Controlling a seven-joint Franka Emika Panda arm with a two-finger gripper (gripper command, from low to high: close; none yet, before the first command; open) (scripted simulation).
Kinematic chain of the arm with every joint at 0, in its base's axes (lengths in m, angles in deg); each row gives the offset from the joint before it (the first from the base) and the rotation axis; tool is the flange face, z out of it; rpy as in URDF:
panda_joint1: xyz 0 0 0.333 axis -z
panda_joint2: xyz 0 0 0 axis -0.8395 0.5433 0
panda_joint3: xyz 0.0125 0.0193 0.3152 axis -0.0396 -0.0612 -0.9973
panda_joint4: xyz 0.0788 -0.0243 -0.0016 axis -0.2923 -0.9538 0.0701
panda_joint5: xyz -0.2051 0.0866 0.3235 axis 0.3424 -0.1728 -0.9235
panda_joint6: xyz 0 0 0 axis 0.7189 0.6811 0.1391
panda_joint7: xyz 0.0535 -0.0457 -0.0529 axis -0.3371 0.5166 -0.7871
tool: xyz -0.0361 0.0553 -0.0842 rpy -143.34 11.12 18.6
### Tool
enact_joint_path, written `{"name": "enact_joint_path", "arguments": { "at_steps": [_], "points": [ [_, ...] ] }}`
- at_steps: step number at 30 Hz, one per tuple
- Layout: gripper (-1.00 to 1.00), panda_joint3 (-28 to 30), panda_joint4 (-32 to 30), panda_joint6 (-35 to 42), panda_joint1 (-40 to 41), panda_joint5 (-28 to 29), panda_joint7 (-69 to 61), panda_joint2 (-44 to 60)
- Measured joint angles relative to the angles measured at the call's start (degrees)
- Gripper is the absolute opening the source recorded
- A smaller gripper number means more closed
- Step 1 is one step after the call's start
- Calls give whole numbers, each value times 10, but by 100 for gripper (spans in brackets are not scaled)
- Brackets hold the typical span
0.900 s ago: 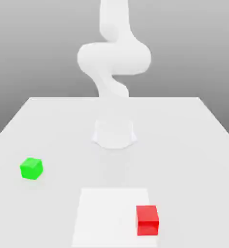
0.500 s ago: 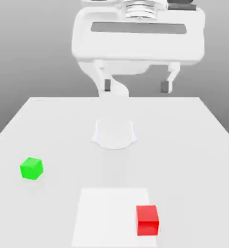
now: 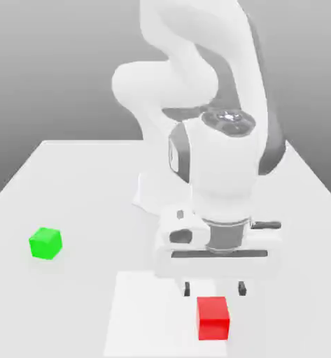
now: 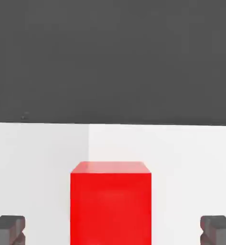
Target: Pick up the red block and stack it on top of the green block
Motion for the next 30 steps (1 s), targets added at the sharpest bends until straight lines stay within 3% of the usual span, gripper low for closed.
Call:
{"name": "enact_joint_path", "arguments": {
  "at_steps": [1,2,9,14,18,30],
  "points": [
    [0,6,3,-17,-5,7,5,21],
    [-100,11,5,-31,-9,12,9,37],
    [-100,11,6,-32,-9,13,10,38],
    [-100,-7,-9,43,3,-20,-15,-51],
    [-100,45,-34,61,38,3,35,-97],
    [-100,154,-121,78,249,63,200,-209]
  ]
}}
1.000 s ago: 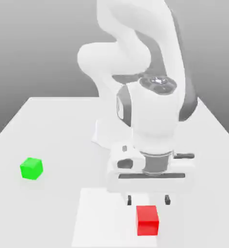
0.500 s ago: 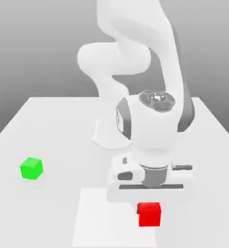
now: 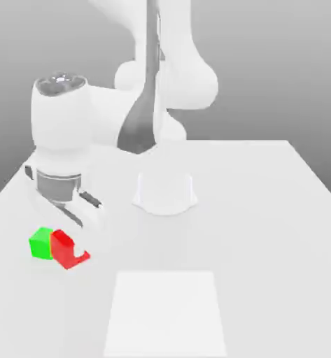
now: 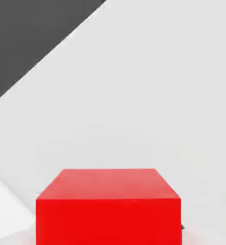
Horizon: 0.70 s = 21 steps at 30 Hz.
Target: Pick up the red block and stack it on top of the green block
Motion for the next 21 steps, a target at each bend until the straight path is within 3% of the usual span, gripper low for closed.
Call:
{"name": "enact_joint_path", "arguments": {
  "at_steps": [9,19,20,21],
  "points": [
    [-100,94,-67,3,113,-24,75,-66],
    [-100,106,-68,-123,89,-146,-1,64],
    [100,101,-68,-135,91,-162,-11,78],
    [100,101,-68,-135,91,-162,-11,78]
  ]
}}
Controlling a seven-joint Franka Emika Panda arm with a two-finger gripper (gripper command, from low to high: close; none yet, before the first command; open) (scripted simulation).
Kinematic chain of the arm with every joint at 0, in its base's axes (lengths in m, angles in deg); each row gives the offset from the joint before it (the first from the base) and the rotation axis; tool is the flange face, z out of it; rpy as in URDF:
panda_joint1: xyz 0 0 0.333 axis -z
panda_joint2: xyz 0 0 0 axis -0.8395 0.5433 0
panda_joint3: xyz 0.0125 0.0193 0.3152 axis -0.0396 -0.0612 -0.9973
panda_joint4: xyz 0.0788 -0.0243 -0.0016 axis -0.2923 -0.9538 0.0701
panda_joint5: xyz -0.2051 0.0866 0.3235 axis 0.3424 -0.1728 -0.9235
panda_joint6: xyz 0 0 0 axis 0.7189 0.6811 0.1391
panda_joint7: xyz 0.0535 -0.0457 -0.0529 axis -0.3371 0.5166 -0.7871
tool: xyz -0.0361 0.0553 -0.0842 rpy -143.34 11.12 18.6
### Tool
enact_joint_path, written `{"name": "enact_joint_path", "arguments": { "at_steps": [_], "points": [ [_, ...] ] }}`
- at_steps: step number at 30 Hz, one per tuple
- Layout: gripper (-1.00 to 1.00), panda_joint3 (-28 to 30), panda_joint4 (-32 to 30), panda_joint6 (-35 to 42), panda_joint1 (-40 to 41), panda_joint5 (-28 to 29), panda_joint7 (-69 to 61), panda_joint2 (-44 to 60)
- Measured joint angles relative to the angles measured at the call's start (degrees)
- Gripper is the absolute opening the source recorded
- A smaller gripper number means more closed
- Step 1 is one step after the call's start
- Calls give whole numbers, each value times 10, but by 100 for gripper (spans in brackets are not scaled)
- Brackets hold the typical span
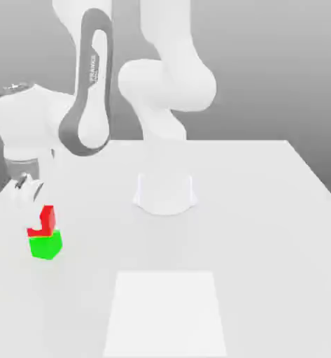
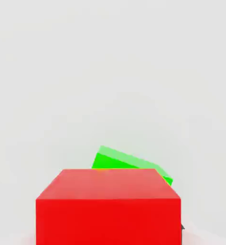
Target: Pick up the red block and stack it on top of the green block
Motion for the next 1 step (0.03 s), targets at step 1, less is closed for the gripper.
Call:
{"name": "enact_joint_path", "arguments": {
  "at_steps": [1],
  "points": [
    [100,0,0,0,0,0,0,0]
  ]
}}
